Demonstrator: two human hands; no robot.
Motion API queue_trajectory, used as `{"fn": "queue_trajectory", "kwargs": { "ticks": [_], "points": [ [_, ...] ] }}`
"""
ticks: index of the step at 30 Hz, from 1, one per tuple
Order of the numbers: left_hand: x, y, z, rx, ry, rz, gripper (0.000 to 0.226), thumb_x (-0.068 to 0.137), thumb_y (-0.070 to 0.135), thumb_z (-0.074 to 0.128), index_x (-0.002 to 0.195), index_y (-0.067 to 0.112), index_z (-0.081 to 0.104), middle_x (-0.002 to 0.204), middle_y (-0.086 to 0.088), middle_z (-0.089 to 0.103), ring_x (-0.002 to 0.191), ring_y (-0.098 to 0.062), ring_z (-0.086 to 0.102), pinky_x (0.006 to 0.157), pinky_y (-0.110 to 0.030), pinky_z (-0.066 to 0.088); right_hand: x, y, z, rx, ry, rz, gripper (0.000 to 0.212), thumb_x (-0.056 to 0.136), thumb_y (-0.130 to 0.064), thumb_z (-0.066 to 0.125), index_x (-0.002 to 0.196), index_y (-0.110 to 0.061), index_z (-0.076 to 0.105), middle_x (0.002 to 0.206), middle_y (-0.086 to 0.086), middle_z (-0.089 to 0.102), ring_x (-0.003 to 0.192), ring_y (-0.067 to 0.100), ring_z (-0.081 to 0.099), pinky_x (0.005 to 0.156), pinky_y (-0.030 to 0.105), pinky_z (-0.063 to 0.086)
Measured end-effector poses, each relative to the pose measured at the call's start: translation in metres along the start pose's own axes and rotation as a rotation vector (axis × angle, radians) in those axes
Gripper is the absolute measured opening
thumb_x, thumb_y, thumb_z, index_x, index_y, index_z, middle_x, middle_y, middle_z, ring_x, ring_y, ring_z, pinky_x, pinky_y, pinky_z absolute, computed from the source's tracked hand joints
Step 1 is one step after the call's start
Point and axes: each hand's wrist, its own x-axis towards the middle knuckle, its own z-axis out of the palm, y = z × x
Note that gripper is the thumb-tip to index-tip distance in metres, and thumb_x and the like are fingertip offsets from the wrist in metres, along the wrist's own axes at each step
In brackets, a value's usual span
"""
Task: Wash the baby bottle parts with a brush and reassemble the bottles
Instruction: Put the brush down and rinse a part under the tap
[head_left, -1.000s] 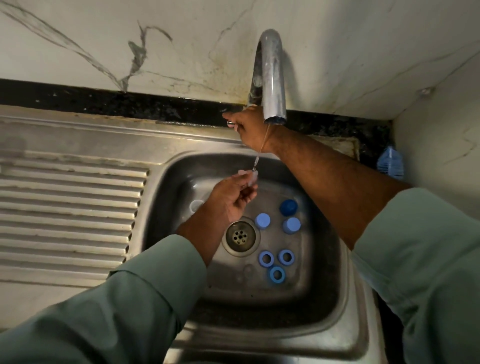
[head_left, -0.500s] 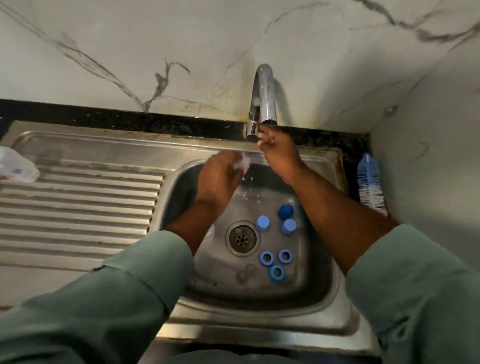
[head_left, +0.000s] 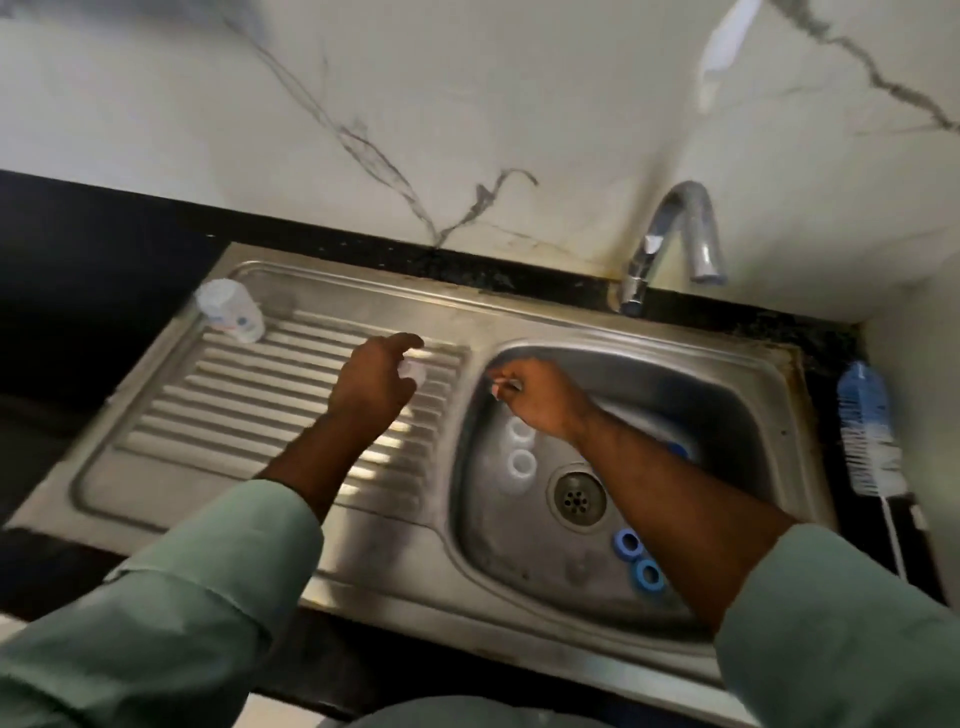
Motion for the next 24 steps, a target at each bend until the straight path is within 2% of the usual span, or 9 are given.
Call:
{"fn": "queue_trajectory", "kwargs": {
  "ticks": [3, 6, 12, 18, 21, 24],
  "points": [
    [0.022, -0.049, -0.043, 0.133, -0.021, -0.053, 0.025, 0.085, 0.011, 0.066, 0.109, 0.018, 0.071, 0.113, -0.01, 0.063, 0.103, -0.027, 0.062, 0.086, -0.03, 0.044, 0.037, -0.05, 0.038, 0.077, 0.015, -0.039, 0.025, 0.088, -0.012, 0.064, 0.112, -0.006, 0.07, 0.117, 0.01, 0.068, 0.111, 0.021, 0.062, 0.101, 0.027, 0.043],
    [0.049, -0.082, -0.071, 0.227, -0.071, -0.076, 0.029, 0.089, 0.007, 0.063, 0.117, 0.016, 0.065, 0.125, -0.011, 0.058, 0.112, -0.028, 0.057, 0.095, -0.033, 0.043, 0.069, -0.09, 0.069, 0.064, -0.016, -0.06, 0.026, 0.088, -0.016, 0.065, 0.112, -0.007, 0.07, 0.118, 0.009, 0.067, 0.112, 0.022, 0.061, 0.103, 0.033, 0.043],
    [0.097, -0.115, -0.08, 0.385, -0.185, -0.014, 0.031, 0.092, 0.013, 0.063, 0.123, 0.013, 0.061, 0.127, -0.012, 0.058, 0.113, -0.03, 0.058, 0.098, -0.039, 0.046, 0.118, -0.138, 0.104, -0.036, -0.061, -0.047, 0.03, 0.09, -0.018, 0.06, 0.118, -0.011, 0.067, 0.123, 0.007, 0.065, 0.112, 0.023, 0.06, 0.1, 0.036, 0.045],
    [0.112, -0.133, -0.071, 0.476, -0.254, -0.024, 0.035, 0.092, 0.019, 0.064, 0.126, 0.014, 0.058, 0.126, -0.012, 0.059, 0.112, -0.031, 0.058, 0.097, -0.043, 0.049, 0.137, -0.144, 0.111, -0.266, -0.13, -0.075, 0.032, 0.093, -0.024, 0.056, 0.122, -0.015, 0.064, 0.124, 0.008, 0.064, 0.113, 0.028, 0.058, 0.097, 0.04, 0.047],
    [0.106, -0.132, -0.073, 0.43, -0.203, -0.032, 0.045, 0.092, 0.022, 0.064, 0.135, 0.015, 0.052, 0.128, -0.013, 0.056, 0.115, -0.032, 0.056, 0.097, -0.044, 0.049, 0.134, -0.133, 0.108, -0.264, -0.129, -0.06, 0.034, 0.094, -0.024, 0.055, 0.126, -0.015, 0.061, 0.129, 0.007, 0.061, 0.117, 0.026, 0.056, 0.101, 0.04, 0.044],
    [0.085, -0.114, -0.073, 0.372, -0.058, 0.043, 0.05, 0.093, 0.024, 0.061, 0.14, 0.018, 0.046, 0.131, -0.013, 0.054, 0.118, -0.033, 0.053, 0.096, -0.045, 0.048, 0.118, -0.112, 0.099, -0.181, -0.07, -0.015, 0.034, 0.093, -0.025, 0.057, 0.125, -0.015, 0.062, 0.128, 0.006, 0.061, 0.116, 0.024, 0.057, 0.101, 0.038, 0.044]
  ]
}}
